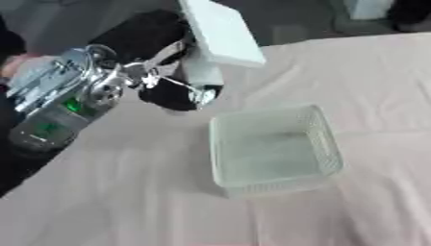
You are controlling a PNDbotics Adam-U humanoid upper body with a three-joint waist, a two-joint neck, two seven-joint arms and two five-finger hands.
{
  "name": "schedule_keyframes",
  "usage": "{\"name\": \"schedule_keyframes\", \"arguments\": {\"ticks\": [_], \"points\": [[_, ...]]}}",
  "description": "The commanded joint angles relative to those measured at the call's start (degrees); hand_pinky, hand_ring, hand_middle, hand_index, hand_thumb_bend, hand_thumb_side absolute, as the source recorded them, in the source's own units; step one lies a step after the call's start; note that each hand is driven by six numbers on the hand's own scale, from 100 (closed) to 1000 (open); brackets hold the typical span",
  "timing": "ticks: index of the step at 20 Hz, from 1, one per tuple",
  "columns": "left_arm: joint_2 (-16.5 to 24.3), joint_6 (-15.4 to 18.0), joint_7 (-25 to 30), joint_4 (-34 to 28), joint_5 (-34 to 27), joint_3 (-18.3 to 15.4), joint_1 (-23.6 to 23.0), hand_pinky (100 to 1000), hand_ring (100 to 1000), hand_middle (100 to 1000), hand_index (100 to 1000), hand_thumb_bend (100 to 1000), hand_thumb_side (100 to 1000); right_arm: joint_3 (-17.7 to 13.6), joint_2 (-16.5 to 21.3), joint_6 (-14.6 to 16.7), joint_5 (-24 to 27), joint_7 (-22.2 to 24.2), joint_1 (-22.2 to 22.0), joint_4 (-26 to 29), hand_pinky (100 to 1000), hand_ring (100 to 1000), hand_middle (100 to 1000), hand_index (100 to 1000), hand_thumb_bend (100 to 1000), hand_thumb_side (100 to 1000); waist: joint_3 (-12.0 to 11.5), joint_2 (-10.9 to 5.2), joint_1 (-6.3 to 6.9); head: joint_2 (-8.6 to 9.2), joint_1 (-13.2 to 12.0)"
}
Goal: Pick up objects on the table and place them in the box.
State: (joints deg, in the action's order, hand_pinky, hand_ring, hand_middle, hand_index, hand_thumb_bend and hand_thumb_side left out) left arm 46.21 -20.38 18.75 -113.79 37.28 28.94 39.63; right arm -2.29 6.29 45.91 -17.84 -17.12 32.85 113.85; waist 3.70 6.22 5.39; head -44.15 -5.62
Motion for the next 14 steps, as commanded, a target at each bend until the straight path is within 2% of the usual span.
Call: {"name": "schedule_keyframes", "arguments": {"ticks": [1, 7, 14], "points": [[-0.39, -0.76, 1.59, -0.80, 0.46, 0.05, 1.83, 100, 100, 100, 131, 100, 482, 0.36, -0.39, 0.44, 0.42, 0.05, 1.20, 0.74, 473, 312, 305, 461, 100, 928, 0.21, -0.55, -0.05, 0.03, -0.41], [-2.44, -1.21, 4.81, -0.80, 1.98, 1.74, 3.94, 100, 100, 100, 131, 100, 492, 0.66, -1.20, 0.65, 0.64, 0.14, 1.56, 0.74, 474, 312, 305, 461, 100, 928, 1.02, -0.34, 0.13, 0.03, -0.26], [-5.01, 1.14, 6.45, -0.80, 0.80, 3.83, 6.84, 100, 100, 100, 133, 100, 490, 1.14, -2.00, 0.65, 1.06, 0.20, 2.03, 0.74, 474, 312, 307, 461, 100, 929, 1.71, 0.00, 0.32, 0.03, -2.05]]}}
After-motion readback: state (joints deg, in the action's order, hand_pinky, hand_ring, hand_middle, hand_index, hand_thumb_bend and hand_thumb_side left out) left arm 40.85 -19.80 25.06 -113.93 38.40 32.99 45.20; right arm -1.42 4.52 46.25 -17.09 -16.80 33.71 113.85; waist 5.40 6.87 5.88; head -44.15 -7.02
